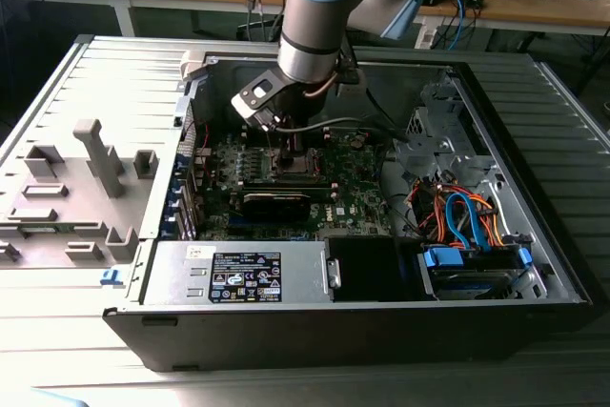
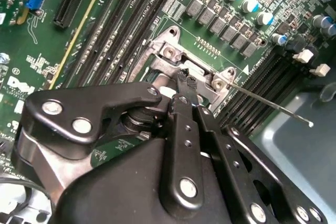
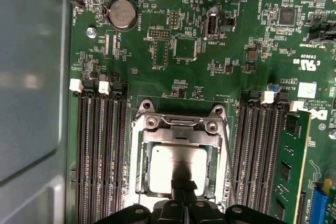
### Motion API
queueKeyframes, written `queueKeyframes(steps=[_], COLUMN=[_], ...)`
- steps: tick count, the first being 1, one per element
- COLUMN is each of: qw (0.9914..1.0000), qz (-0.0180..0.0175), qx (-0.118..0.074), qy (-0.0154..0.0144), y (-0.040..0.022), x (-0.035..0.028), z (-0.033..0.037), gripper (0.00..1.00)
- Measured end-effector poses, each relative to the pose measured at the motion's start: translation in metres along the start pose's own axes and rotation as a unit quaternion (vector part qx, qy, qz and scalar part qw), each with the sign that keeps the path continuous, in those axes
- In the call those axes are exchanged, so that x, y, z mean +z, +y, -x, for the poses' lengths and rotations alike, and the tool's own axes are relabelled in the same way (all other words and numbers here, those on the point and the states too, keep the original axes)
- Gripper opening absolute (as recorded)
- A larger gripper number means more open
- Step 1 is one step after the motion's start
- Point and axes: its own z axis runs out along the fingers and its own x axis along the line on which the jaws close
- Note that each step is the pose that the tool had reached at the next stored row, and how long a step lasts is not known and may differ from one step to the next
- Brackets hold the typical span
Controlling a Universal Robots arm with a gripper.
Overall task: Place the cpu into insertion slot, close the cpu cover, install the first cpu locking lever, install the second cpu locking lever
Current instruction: 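Close the cpu cover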
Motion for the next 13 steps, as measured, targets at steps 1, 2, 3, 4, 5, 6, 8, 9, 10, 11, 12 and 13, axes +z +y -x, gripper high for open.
queueKeyframes(steps=[1,2,3,4,5,6,8,9,10,11,12,13], qw=[1.0,1.0,1.0,1.0,1.0,1.0,1.0,1.0,1.0,1.0,1.0,1.0], qz=[-0.0001,-0.0002,-0.0001,-0.0001,-0.0002,-0.0002,0.0007,-0.0001,-0.0002,-0.0007,-0.0011,-0.0012], qx=[0.0,0.0,0.0,0.0,0.0,0.0,0.0,0.0,0.0,0.0,0.0,0.0], qy=[-0.0002,-0.0003,-0.0002,-0.0002,-0.0006,-0.0007,0.0004,-0.0005,-0.0003,-0.0002,-0.0002,-0.0003], y=[0.0,0.0,0.0,0.0001,0.0001,0.0002,0.0001,-0.0005,0.0002,0.0012,0.0017,0.0017], x=[0.0007,0.0008,0.0012,0.0018,0.0021,0.0021,-0.0004,-0.0059,-0.0065,-0.0066,-0.0067,-0.0068], z=[0.0001,0.0001,0.0001,0.0,0.0,0.0,-0.0003,0.0,0.0,0.0001,0.0002,0.0002], gripper=[0.11,0.11,0.11,0.11,0.11,0.11,0.11,0.11,0.11,0.11,0.11,0.11])
